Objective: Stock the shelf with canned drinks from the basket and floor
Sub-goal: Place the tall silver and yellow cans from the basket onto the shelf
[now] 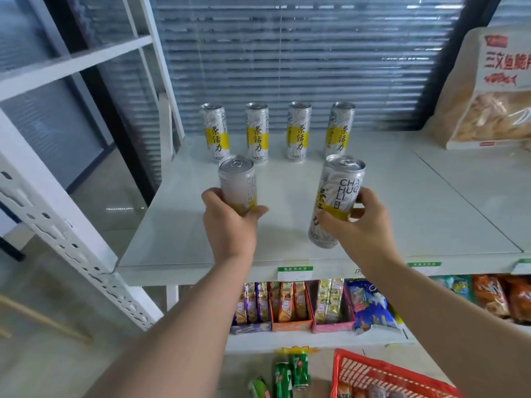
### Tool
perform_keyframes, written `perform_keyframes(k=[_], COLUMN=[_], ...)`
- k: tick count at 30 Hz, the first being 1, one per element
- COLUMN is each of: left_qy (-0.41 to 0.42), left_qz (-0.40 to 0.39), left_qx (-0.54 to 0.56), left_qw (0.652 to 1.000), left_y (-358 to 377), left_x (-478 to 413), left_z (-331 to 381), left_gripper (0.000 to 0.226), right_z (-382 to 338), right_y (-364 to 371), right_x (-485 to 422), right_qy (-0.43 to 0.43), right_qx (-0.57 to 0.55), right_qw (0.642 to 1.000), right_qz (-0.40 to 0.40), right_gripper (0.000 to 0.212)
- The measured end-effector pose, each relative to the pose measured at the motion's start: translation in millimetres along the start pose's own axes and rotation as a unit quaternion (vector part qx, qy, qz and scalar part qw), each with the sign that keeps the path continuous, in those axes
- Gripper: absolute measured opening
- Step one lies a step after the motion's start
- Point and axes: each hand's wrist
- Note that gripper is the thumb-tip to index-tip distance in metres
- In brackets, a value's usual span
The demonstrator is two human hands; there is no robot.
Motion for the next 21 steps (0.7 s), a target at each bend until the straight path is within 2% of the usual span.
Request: perform_keyframes(k=[6,9,11,13,16,18,20,21], left_qy=[0.027,0.046,0.028,0.001,-0.007,0.009,0.008,0.000], left_qz=[-0.074,-0.048,-0.031,-0.070,-0.140,-0.118,-0.082,-0.089], left_qx=[-0.015,-0.047,-0.056,-0.031,-0.010,-0.037,-0.042,-0.035], left_qw=[0.997,0.997,0.998,0.997,0.990,0.992,0.996,0.995], left_y=[-8.8,-10.5,-9.3,-9.7,-13.4,-14.3,-14.0,-13.7], left_x=[1.0,-1.4,-2.0,-1.5,-2.9,-5.6,-6.7,-8.0], left_z=[-14.6,-20.9,-21.5,-21.3,-24.2,-24.9,-22.7,-22.4], left_gripper=[0.070,0.073,0.092,0.104,0.100,0.101,0.113,0.118], right_z=[13.7,18.1,19.6,20.3,21.3,22.6,23.1,23.3], right_y=[13.0,21.4,24.6,25.1,24.3,23.9,24.5,25.1], right_x=[6.0,6.5,6.6,7.4,8.7,8.7,9.0,9.2], right_qy=[-0.004,-0.009,-0.004,-0.001,0.001,0.000,-0.001,-0.002], right_qx=[0.022,0.018,0.015,0.031,0.043,0.049,0.048,0.046], right_qw=[1.000,1.000,1.000,1.000,0.999,0.999,0.999,0.999], right_qz=[0.003,0.011,0.009,0.004,0.005,0.008,0.008,0.008], right_gripper=[0.053,0.054,0.054,0.054,0.054,0.053,0.052,0.051])
Point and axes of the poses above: each hand's wrist, its own x-axis away from the middle knuckle, its own y-axis out of the palm, z = x × y, and after that the axes turned 3 degrees about y, right-handed
